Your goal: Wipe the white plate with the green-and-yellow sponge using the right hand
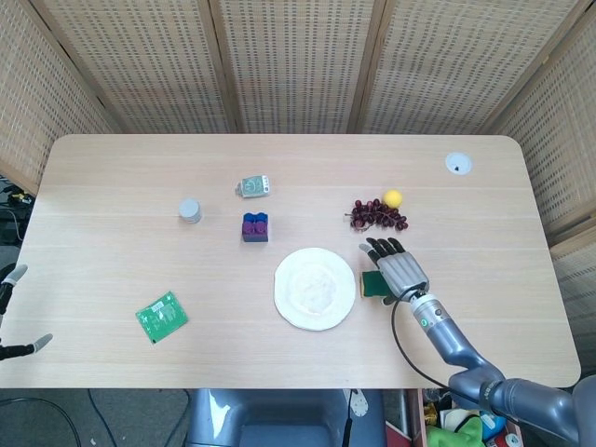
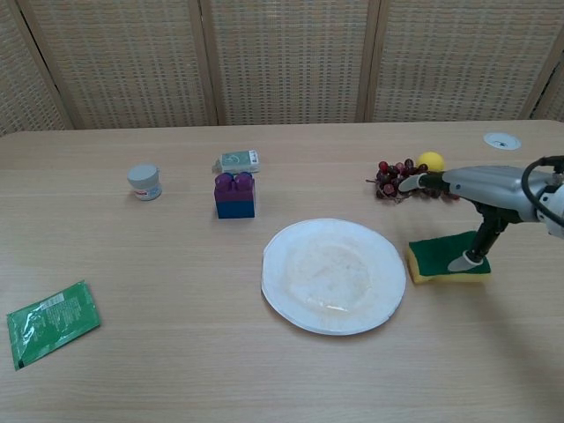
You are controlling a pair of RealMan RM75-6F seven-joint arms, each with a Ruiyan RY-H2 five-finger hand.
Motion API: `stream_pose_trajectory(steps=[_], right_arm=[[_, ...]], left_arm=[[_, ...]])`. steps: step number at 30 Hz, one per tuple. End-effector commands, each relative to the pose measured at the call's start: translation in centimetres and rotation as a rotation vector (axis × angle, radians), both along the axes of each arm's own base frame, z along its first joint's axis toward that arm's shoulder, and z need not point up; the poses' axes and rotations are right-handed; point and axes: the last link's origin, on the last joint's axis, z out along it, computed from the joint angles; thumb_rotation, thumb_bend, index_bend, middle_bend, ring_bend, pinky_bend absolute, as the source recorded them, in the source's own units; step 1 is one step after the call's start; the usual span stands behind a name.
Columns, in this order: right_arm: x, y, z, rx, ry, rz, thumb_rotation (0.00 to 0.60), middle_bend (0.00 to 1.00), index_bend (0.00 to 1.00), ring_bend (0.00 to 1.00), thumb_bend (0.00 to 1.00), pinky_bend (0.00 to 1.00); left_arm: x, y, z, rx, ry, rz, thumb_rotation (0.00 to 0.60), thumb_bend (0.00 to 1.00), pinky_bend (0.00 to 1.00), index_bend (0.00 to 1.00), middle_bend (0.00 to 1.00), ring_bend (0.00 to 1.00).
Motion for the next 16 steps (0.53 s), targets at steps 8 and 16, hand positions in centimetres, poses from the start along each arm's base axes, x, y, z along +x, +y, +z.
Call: stream_pose_trajectory(steps=[8, 16], right_arm=[[-1.5, 4.9, 7.7, -0.192, -0.137, 0.094, 0.600, 0.00, 0.00, 0.00, 0.05, 0.00], [-8.4, 10.9, 12.9, -0.424, -0.115, 0.066, 0.600, 0.00, 0.00, 0.00, 0.00, 0.00]], left_arm=[[0.2, -0.3, -0.1, 0.015, 0.013, -0.016, 0.600, 0.00, 0.00, 0.00, 0.00, 0.00], [0.6, -0.7, -0.4, 0.089, 0.082, -0.045, 0.600, 0.00, 0.00, 0.00, 0.00, 0.00]])
